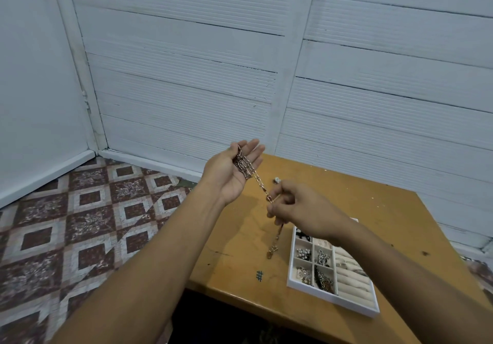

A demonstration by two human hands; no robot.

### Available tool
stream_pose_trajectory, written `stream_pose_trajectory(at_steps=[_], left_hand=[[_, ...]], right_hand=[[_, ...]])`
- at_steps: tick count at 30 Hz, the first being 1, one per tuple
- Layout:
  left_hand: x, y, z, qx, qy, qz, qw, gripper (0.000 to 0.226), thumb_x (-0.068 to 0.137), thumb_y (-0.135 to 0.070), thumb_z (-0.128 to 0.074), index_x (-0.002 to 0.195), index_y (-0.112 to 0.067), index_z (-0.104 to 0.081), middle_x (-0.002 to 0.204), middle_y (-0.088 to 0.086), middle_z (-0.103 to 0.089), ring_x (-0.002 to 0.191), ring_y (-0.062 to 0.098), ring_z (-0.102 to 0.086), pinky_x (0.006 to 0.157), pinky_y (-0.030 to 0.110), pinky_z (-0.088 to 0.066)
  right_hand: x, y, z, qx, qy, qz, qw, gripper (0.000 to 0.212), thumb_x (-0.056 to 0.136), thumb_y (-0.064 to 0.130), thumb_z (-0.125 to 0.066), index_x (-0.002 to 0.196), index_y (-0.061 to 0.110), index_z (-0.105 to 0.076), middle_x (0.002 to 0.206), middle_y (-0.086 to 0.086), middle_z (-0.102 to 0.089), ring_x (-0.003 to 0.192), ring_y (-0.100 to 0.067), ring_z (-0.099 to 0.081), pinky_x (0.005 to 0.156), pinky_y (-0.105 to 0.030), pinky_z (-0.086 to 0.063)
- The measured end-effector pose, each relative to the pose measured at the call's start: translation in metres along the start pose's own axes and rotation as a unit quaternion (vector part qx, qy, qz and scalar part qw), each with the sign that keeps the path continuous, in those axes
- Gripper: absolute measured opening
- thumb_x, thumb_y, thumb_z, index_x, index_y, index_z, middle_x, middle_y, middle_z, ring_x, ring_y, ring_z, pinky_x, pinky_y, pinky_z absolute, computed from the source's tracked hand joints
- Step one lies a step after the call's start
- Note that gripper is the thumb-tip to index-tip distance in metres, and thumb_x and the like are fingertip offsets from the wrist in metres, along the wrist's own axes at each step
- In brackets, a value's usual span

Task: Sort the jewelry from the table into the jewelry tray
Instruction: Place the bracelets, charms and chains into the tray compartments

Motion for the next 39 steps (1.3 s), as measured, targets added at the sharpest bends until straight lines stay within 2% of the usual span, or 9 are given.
stream_pose_trajectory(at_steps=[3, 9, 12, 16, 22, 27, 31, 33, 39], left_hand=[[-0.001, -0.013, 0.001, -0.013, -0.017, -0.010, 1.000, 0.026, 0.104, -0.019, -0.030, 0.096, -0.007, -0.051, 0.085, 0.009, -0.074, 0.089, 0.026, -0.070, 0.084, 0.038, -0.054], [-0.003, -0.025, 0.001, -0.039, -0.019, -0.017, 0.999, 0.026, 0.104, -0.019, -0.031, 0.093, -0.008, -0.052, 0.082, 0.008, -0.073, 0.078, 0.024, -0.072, 0.078, 0.036, -0.055], [-0.004, -0.024, 0.000, -0.041, -0.022, -0.010, 0.999, 0.024, 0.104, -0.019, -0.032, 0.095, -0.008, -0.052, 0.079, 0.007, -0.072, 0.073, 0.021, -0.072, 0.072, 0.033, -0.057], [-0.005, -0.014, -0.004, -0.011, -0.017, -0.001, 1.000, 0.024, 0.104, -0.019, -0.034, 0.093, -0.009, -0.053, 0.077, 0.006, -0.072, 0.070, 0.018, -0.071, 0.065, 0.030, -0.059], [-0.008, 0.008, -0.014, 0.071, 0.012, 0.026, 0.997, 0.021, 0.104, -0.018, -0.033, 0.099, -0.006, -0.051, 0.079, 0.008, -0.072, 0.070, 0.019, -0.071, 0.063, 0.030, -0.059], [-0.021, 0.044, -0.027, 0.175, 0.060, 0.069, 0.980, 0.023, 0.104, -0.018, -0.034, 0.100, -0.004, -0.051, 0.072, 0.007, -0.070, 0.064, 0.018, -0.070, 0.065, 0.032, -0.059], [-0.031, 0.070, -0.034, 0.144, 0.103, 0.144, 0.974, 0.026, 0.103, -0.019, -0.034, 0.100, -0.004, -0.055, 0.077, 0.009, -0.067, 0.068, 0.021, -0.070, 0.066, 0.031, -0.059], [-0.036, 0.081, -0.035, 0.125, 0.111, 0.183, 0.969, 0.027, 0.103, -0.020, -0.034, 0.094, -0.007, -0.056, 0.073, 0.007, -0.068, 0.068, 0.020, -0.069, 0.065, 0.030, -0.058], [-0.043, 0.096, -0.036, 0.079, 0.092, 0.238, 0.964, 0.026, 0.101, -0.018, -0.036, 0.088, -0.006, -0.055, 0.073, 0.010, -0.067, 0.060, 0.018, -0.066, 0.060, 0.029, -0.058]], right_hand=[[-0.012, -0.008, -0.003, -0.008, 0.020, 0.000, 1.000, 0.009, 0.091, 0.012, -0.061, 0.099, 0.007, -0.061, 0.077, -0.002, -0.070, 0.066, -0.010, -0.064, 0.061, -0.016, -0.048], [-0.035, -0.013, 0.013, -0.012, 0.042, -0.012, 0.999, 0.011, 0.094, 0.016, -0.058, 0.099, 0.012, -0.066, 0.073, 0.003, -0.068, 0.067, -0.008, -0.061, 0.071, -0.028, -0.049], [-0.042, -0.006, 0.026, -0.031, 0.019, -0.009, 0.999, 0.012, 0.094, 0.023, -0.058, 0.094, 0.019, -0.069, 0.067, 0.004, -0.062, 0.061, -0.009, -0.056, 0.063, -0.026, -0.046], [-0.044, 0.008, 0.040, -0.069, -0.013, 0.009, 0.997, 0.015, 0.093, 0.032, -0.058, 0.090, 0.026, -0.071, 0.053, 0.013, -0.049, 0.048, -0.002, -0.041, 0.049, -0.015, -0.035], [-0.034, 0.032, 0.055, -0.158, -0.032, 0.045, 0.986, 0.018, 0.091, 0.038, -0.060, 0.087, 0.026, -0.073, 0.068, -0.002, -0.062, 0.057, -0.008, -0.047, 0.058, -0.024, -0.037], [-0.020, 0.052, 0.064, -0.239, -0.040, 0.066, 0.968, 0.016, 0.091, 0.032, -0.061, 0.082, 0.024, -0.072, 0.055, 0.007, -0.054, 0.047, -0.002, -0.045, 0.048, -0.013, -0.034], [-0.009, 0.056, 0.073, -0.320, -0.056, 0.066, 0.944, 0.012, 0.088, 0.031, -0.062, 0.084, 0.024, -0.071, 0.063, 0.011, -0.058, 0.057, 0.000, -0.051, 0.049, -0.013, -0.032], [-0.003, 0.053, 0.076, -0.331, -0.056, 0.061, 0.940, 0.010, 0.087, 0.031, -0.062, 0.083, 0.026, -0.070, 0.070, 0.010, -0.062, 0.064, -0.003, -0.053, 0.055, -0.020, -0.036], [0.007, 0.041, 0.080, -0.342, -0.047, 0.046, 0.937, 0.009, 0.087, 0.029, -0.065, 0.085, 0.024, -0.071, 0.071, 0.013, -0.060, 0.065, -0.001, -0.052, 0.056, -0.020, -0.035]])
Point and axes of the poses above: each hand's wrist, its own x-axis towards the middle knuckle, its own z-axis out of the back of the hand, y = z × x, the point moved 6 cm from there along x, towards the middle knuckle
